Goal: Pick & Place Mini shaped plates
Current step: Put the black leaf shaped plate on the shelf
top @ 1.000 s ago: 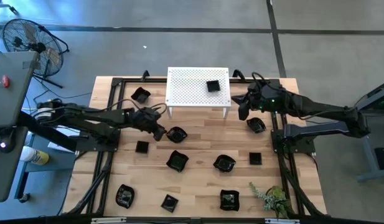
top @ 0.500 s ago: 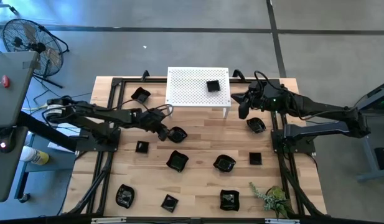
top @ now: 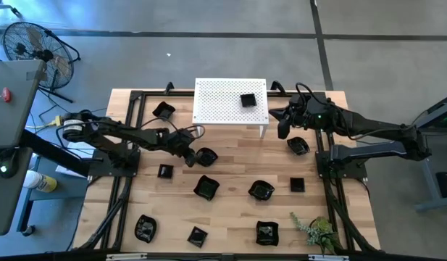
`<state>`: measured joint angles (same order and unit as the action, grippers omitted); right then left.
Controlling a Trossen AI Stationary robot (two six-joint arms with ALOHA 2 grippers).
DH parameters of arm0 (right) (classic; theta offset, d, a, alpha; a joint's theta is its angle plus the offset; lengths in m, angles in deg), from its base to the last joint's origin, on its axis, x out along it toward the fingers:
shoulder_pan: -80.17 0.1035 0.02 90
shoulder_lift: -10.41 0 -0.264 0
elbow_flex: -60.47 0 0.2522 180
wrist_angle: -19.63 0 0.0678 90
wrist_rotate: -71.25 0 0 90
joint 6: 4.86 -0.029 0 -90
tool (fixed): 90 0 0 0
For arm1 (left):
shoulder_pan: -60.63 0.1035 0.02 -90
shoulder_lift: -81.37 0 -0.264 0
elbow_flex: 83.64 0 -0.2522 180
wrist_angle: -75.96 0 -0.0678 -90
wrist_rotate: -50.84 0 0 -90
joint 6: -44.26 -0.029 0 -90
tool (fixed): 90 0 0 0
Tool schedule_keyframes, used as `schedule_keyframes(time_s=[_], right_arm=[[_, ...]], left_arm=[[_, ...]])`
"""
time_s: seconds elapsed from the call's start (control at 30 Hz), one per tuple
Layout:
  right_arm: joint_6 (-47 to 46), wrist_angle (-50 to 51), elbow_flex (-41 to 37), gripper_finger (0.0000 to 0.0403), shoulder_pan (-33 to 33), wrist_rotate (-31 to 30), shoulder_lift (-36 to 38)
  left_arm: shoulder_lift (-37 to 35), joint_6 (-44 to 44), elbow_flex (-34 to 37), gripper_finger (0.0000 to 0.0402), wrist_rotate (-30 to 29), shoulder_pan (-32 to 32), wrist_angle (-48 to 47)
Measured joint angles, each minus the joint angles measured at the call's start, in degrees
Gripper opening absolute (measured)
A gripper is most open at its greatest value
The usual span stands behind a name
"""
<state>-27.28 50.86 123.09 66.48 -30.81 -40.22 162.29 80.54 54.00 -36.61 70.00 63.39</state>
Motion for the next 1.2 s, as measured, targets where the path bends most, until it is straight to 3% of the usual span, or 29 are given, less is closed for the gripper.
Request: schedule_keyframes(time_s=[0.37, 0.63, 0.97, 1.2], right_arm=[[0.44, -0.22, 0.00, 0.0002, -0.02, -1.40, -0.02], [0.45, -0.19, 0.00, 0.0004, -0.02, -1.51, -0.02], [0.45, -0.19, 0.00, 0.0006, -0.02, -0.86, -0.02], [0.59, -0.20, 0.00, 0.0002, -0.02, 4.31, -0.02]], left_arm=[[-0.02, 0.20, 0.00, 0.0005, 5.92, 0.00, 1.93], [-0.51, 1.42, -3.67, 0.0003, 9.07, -0.02, 0.76], [-6.57, 1.96, -15.04, 0.0004, 9.55, -0.02, -8.41], [-10.73, 8.93, -24.02, 0.0004, 7.38, -0.10, -12.13]])
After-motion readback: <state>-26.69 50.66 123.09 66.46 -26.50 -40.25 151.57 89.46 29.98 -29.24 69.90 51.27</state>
